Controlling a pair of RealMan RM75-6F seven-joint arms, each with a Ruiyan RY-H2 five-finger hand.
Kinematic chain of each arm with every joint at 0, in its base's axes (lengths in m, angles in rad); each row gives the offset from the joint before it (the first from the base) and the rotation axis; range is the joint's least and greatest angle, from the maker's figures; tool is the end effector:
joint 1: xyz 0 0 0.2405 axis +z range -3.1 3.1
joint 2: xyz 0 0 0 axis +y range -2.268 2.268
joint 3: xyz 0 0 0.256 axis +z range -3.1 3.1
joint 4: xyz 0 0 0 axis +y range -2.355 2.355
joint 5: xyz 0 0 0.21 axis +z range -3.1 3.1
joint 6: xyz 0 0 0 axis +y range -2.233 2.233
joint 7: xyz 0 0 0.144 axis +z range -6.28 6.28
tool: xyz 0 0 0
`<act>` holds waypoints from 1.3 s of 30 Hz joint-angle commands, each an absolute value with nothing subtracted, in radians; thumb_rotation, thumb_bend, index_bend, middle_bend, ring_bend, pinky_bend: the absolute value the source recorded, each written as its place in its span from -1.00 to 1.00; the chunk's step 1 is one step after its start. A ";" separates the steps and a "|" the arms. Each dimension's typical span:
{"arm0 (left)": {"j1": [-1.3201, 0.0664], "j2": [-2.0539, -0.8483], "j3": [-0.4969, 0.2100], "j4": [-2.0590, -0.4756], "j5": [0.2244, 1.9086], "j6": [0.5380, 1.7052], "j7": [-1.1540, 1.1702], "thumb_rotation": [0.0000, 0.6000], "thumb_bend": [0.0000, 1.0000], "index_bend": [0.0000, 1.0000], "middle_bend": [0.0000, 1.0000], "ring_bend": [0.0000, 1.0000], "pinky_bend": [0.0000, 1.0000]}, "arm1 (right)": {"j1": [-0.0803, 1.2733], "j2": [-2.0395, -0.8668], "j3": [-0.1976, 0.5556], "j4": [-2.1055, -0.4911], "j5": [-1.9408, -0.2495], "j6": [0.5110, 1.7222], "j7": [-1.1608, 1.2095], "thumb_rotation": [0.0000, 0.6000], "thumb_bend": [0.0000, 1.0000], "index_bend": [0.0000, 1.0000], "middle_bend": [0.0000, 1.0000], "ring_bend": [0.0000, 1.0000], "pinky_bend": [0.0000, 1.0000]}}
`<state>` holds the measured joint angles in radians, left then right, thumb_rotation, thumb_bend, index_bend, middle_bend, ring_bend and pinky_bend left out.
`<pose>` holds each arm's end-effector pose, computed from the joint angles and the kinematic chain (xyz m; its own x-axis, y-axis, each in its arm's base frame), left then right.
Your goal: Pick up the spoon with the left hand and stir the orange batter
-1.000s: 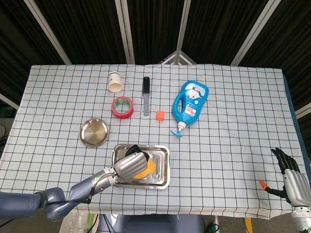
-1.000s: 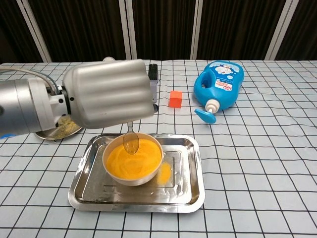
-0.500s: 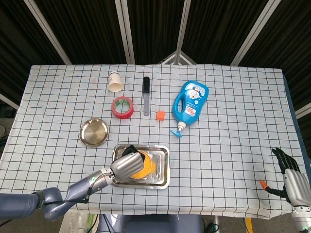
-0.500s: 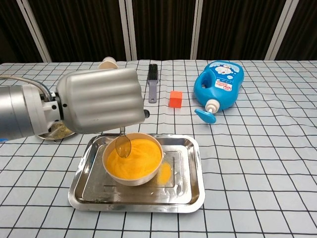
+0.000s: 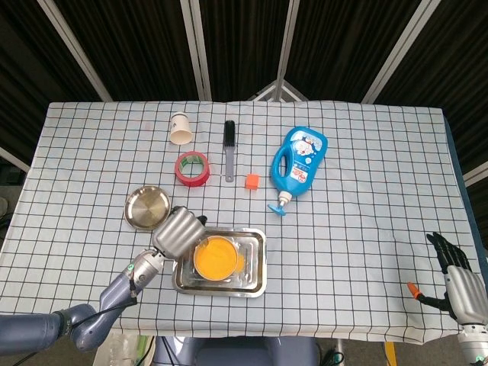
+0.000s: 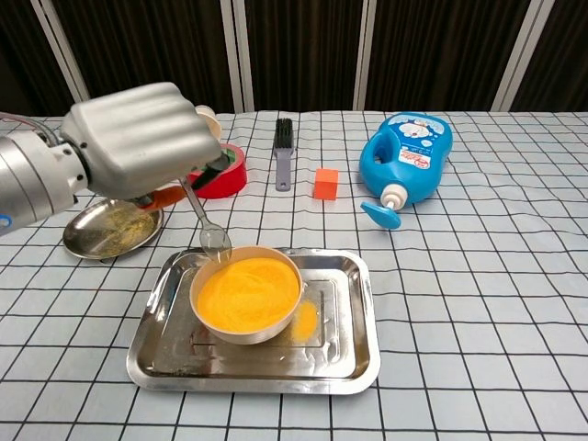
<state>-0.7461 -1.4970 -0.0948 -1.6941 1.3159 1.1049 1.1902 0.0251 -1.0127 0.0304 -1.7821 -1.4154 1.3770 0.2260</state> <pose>-0.0987 0.2956 -0.0036 0.8573 -0.3122 0.4093 0.2093 -0.5149 -0.8313 -0.3124 -0.1546 0.1636 0.0948 -0.1215 0.9881 -0.9812 0.1562 0.1134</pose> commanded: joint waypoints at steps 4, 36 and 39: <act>-0.694 -1.485 -0.148 -1.649 1.193 1.166 1.105 1.00 0.41 0.61 1.00 1.00 1.00 | 0.027 -1.011 0.029 -1.785 -1.412 1.370 0.225 1.00 -0.38 -1.00 -1.00 -1.00 -1.00; -0.642 -1.657 -0.226 -1.351 0.787 1.192 0.921 1.00 0.20 0.52 1.00 1.00 1.00 | 0.030 -1.004 0.030 -1.800 -1.391 1.350 0.230 1.00 -0.38 -1.00 -1.00 -1.00 -1.00; -0.642 -1.667 -0.223 -1.322 0.779 1.186 0.906 1.00 0.09 0.44 1.00 1.00 1.00 | 0.030 -1.004 0.030 -1.800 -1.390 1.349 0.229 1.00 -0.38 -1.00 -1.00 -1.00 -1.00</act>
<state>-0.6426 -1.6595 -0.2222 -1.3338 0.7854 1.1910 0.9167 0.0305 -1.0043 0.0303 -1.8003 -1.3902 1.3490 0.2295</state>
